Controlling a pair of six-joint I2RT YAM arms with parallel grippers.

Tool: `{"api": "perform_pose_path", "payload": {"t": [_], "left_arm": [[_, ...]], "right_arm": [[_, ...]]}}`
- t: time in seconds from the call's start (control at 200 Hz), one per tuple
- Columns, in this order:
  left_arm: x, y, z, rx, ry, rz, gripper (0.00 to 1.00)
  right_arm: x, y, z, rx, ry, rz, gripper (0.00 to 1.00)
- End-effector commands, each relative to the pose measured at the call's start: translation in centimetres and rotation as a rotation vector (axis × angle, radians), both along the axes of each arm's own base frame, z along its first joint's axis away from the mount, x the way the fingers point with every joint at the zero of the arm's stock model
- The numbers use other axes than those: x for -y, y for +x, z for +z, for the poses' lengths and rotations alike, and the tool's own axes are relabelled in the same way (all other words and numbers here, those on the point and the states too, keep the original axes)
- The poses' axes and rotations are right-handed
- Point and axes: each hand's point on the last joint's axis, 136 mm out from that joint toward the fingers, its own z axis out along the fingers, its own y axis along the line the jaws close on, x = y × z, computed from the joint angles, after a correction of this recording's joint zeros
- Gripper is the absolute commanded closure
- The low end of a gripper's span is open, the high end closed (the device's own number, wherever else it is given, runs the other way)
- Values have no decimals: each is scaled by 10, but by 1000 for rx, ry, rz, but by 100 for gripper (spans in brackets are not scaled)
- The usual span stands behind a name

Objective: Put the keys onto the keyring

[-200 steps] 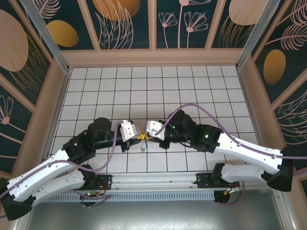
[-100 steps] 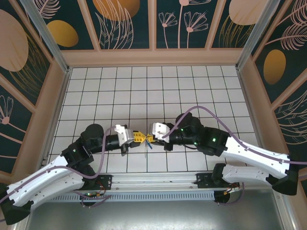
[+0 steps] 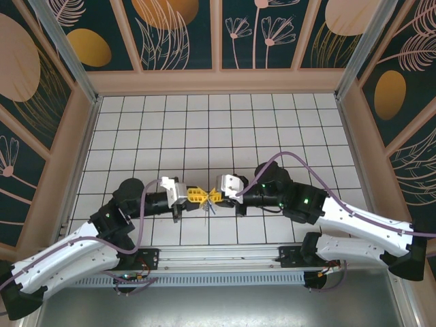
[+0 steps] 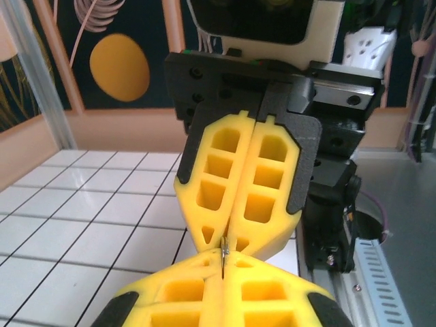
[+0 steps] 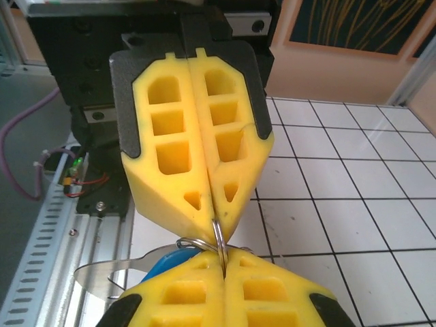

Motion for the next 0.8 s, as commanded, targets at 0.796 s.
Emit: {"api": "perform_pose_path", "payload": {"t": [0.796], "left_arm": [[-3, -7, 26, 64, -87, -16, 100]], "right_arm": [[-3, 6, 14, 23, 18, -39, 87]]}}
